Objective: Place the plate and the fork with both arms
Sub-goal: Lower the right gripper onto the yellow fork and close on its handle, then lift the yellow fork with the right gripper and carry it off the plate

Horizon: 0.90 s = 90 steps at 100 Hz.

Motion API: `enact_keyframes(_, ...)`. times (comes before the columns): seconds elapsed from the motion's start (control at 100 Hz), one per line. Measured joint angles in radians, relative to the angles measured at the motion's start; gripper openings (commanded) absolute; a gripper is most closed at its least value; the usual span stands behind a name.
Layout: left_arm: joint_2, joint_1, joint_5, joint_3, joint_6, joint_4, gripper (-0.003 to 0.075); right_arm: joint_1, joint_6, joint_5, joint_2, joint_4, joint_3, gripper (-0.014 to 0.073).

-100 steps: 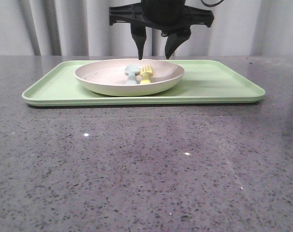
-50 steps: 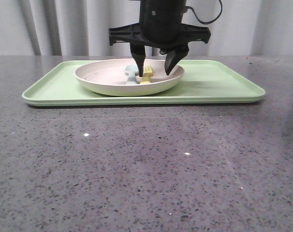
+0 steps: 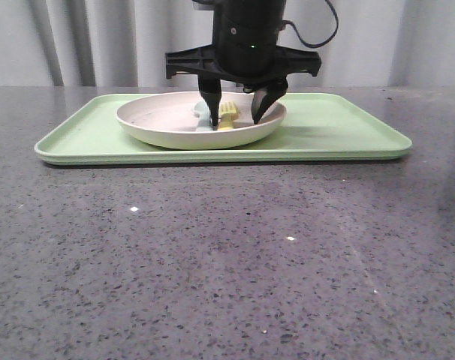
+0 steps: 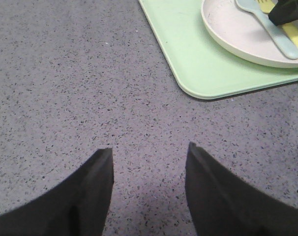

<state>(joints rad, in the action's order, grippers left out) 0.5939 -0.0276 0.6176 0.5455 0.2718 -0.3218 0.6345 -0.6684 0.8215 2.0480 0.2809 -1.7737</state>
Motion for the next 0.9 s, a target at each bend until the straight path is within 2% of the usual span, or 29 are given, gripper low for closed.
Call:
enact_keyframes(0.11, 0.0, 0.0, 0.0, 0.0, 0.0, 0.0, 0.0336, 0.001, 0.0, -0.002, 0.0, -0.007, 0.0, 0.04)
enact_keyframes(0.37, 0.0, 0.0, 0.0, 0.0, 0.0, 0.0, 0.0336, 0.002, -0.002, -0.002, 0.0, -0.021, 0.0, 0.0216)
enact_keyframes(0.57, 0.0, 0.0, 0.0, 0.0, 0.0, 0.0, 0.0336, 0.004, -0.002, -0.002, 0.0, -0.025, 0.0, 0.0136)
enact_keyframes(0.81, 0.0, 0.0, 0.0, 0.0, 0.0, 0.0, 0.0336, 0.004, -0.004, -0.002, 0.0, -0.027, 0.0, -0.001)
enact_keyframes(0.9, 0.0, 0.0, 0.0, 0.0, 0.0, 0.0, 0.0336, 0.004, -0.004, -0.002, 0.0, -0.027, 0.0, -0.0024)
